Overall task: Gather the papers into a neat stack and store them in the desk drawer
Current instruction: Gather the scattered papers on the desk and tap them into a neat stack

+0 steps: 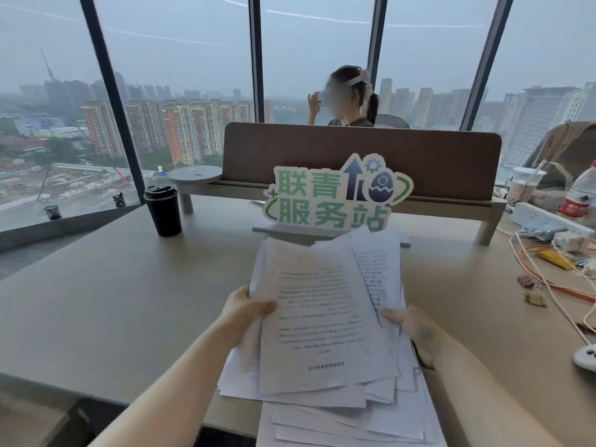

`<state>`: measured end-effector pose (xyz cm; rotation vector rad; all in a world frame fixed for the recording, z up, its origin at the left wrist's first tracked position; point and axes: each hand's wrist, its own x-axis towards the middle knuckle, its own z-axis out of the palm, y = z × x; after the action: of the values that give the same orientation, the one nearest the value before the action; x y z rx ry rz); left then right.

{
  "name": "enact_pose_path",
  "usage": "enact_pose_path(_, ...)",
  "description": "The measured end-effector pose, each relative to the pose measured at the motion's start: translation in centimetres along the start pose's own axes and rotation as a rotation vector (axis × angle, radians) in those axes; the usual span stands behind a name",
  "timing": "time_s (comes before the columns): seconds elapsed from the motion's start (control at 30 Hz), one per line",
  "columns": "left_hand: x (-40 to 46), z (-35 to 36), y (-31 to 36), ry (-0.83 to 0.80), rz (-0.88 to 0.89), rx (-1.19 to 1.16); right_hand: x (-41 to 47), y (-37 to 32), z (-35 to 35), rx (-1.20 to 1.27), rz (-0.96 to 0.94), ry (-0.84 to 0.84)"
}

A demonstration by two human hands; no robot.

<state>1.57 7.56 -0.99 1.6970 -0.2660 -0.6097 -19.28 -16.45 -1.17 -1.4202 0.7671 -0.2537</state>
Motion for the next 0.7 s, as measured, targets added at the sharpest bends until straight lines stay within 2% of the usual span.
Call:
enact_pose_path(0.13,0.0,1.7,-0.2,0.055,0.072,0.101,0.0,-0.2,0.6,-0.105,0.002,-0.081)
enact_pose_path(0.27,0.0,2.8,-0.1,0.07,0.109,0.226,0.1,-0.2,1.9,-0.091,0.025,-0.113)
enact_pose_path(0.37,0.3,1.9,-0.1,0.206,0.178,0.39,0.1,-0.3,2.0,-0.022,0.013,-0.058)
enact_pose_path(0.43,1.2,0.6,-0.2,0.27,0.153,0.447,-0.3,-0.7,1.8,0.029,0.0,-0.05)
enact_pose_path(0.57,2.2,-1.5,0.9,0.147,0.013,0.162,-1.6,-2.2,1.4,0.152,-0.099,-0.121)
enact_pose_path(0.7,0.9,-2.1,2.7,-0.207,-0.035,-0.229,-2.7,-4.2,1.5,0.242,-0.214,-0.132)
